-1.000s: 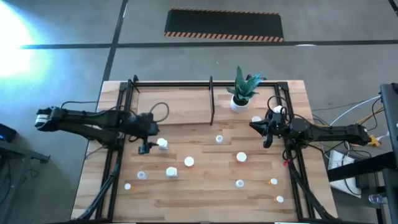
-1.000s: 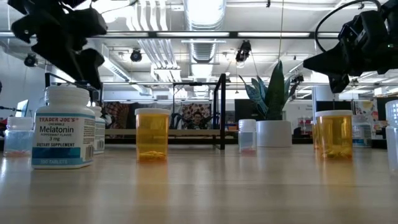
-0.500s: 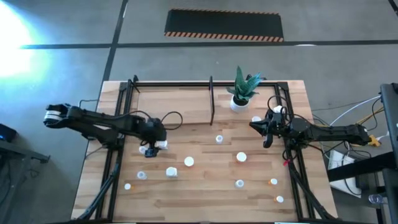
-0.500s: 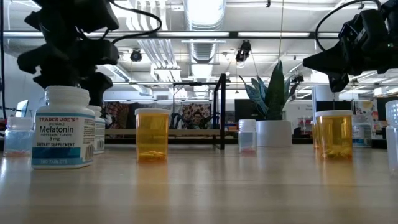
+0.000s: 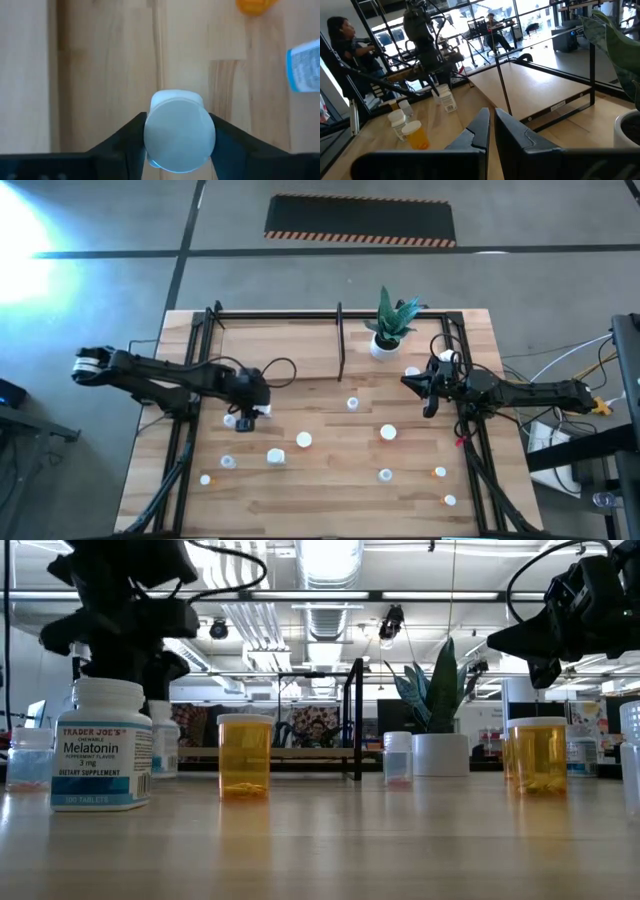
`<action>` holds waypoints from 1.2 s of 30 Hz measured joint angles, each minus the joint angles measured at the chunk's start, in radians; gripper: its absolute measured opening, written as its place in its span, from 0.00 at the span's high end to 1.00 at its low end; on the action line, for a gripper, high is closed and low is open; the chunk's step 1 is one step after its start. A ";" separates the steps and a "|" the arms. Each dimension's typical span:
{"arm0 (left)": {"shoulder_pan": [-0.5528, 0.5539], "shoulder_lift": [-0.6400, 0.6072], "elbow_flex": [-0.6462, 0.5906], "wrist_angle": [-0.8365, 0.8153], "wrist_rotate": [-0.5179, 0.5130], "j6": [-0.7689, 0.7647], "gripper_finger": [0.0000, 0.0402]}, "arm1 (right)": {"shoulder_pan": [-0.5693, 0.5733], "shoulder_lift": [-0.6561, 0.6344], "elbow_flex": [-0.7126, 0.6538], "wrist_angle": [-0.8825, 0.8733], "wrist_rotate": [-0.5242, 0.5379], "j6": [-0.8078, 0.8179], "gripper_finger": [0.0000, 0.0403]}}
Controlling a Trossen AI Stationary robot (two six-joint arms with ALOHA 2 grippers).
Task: Pick and place medicine bottles onto shelf by color
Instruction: Put the white blue medicine container on the shelf
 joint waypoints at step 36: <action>0.718 0.625 0.772 -0.212 0.083 0.520 0.60 | 0.000 0.000 0.000 -0.012 0.087 -0.053 0.96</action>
